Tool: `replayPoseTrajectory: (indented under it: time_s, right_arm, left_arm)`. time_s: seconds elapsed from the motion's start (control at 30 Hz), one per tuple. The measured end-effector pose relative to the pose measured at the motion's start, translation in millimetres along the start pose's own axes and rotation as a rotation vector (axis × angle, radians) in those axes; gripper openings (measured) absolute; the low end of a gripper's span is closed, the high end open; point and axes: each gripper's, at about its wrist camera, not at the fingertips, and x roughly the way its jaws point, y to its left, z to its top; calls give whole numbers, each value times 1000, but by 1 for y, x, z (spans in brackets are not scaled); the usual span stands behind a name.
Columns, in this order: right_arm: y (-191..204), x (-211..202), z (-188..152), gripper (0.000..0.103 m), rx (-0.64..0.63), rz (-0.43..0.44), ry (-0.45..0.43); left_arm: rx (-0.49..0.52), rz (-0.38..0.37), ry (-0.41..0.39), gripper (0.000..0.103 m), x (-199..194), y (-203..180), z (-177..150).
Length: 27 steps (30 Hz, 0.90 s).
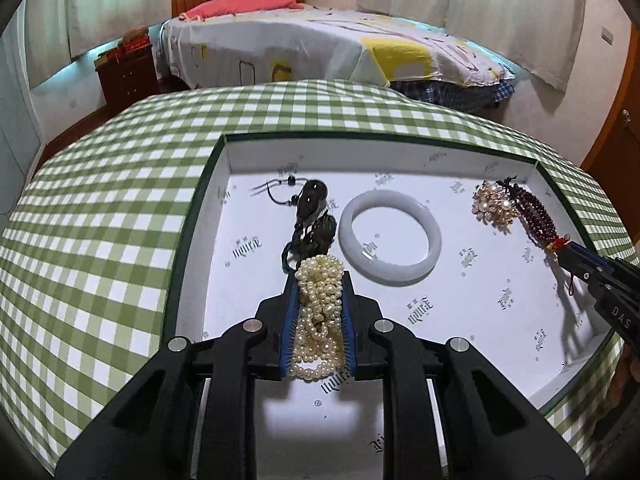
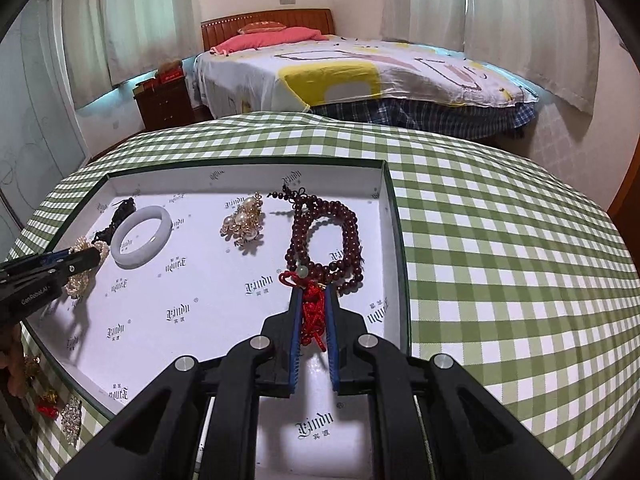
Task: Organize jewelry
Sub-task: 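Open left tool releasing pearls while right tool releases tassel charm in tray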
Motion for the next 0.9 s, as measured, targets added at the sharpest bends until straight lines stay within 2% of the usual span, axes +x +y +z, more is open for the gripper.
replayPoseTrajectory:
  time_s: [0.2,0.23,0.27,0.43,0.8,0.9]
  right_arm:
    - [-3,2,1,17,10,15,9]
    - [-3,1,0,20,8,16,8]
    - [-3,1,0,25,6,16,6]
    - [0,-1,0,31,-5,22,5]
    - [0,-15,-1,36,20,35,-30]
    - [2,-23,-1,36,26,34,-51]
  left_arm:
    - [24,3,-6,39,0,-2,-2]
    - [24,2,-7,41,-1,-2,-3]
    - [26,-3,-8,42,-1,-4,-3]
    - [36,-16,-6,48,-2,-7,-3]
    - [64,-23,-26,68,-10,-15,-6]
    - [56,-23,-46,69,-18,-14,-6]
